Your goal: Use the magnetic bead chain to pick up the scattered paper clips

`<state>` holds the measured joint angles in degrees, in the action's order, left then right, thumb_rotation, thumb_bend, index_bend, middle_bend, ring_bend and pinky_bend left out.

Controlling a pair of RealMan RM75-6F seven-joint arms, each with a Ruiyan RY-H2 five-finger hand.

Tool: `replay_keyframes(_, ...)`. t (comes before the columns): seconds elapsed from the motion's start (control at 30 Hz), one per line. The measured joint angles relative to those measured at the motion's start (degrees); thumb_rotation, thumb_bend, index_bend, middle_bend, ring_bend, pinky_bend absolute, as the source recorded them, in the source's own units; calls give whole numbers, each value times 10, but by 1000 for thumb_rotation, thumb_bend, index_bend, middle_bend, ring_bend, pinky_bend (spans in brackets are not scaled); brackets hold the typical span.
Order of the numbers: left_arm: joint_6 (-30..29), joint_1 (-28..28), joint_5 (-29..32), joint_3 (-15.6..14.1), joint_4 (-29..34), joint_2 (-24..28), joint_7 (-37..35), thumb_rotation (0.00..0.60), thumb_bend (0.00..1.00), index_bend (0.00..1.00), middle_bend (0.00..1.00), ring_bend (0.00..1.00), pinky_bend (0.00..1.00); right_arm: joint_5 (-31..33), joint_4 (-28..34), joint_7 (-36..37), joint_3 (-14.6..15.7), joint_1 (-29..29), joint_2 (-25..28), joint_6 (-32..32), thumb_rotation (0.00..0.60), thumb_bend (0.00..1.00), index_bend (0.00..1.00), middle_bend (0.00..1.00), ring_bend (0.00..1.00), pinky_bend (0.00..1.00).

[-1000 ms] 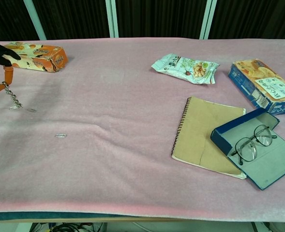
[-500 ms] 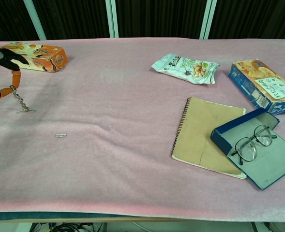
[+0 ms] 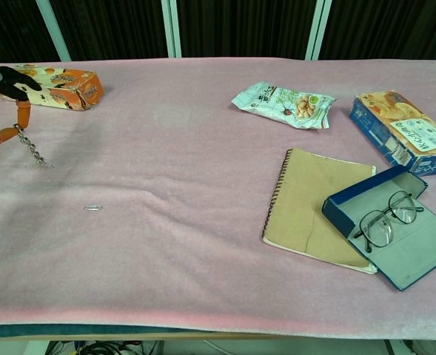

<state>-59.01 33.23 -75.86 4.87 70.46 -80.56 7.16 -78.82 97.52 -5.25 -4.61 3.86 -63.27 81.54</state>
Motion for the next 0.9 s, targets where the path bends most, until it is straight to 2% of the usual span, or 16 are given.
replay_keyframes(0.5, -6, -1, -31, -3, 140, 61, -25, 600, 440, 551, 108, 0, 0, 0, 0, -1, 0, 0, 0, 0, 600, 160, 0, 11, 83, 172)
replay_keyframes(0.9, 16, 4, -47, -23, 179, 67, -9, 600, 440, 551, 108, 0, 0, 0, 0, 0, 0, 0, 0, 0, 600, 161, 0, 11, 83, 172)
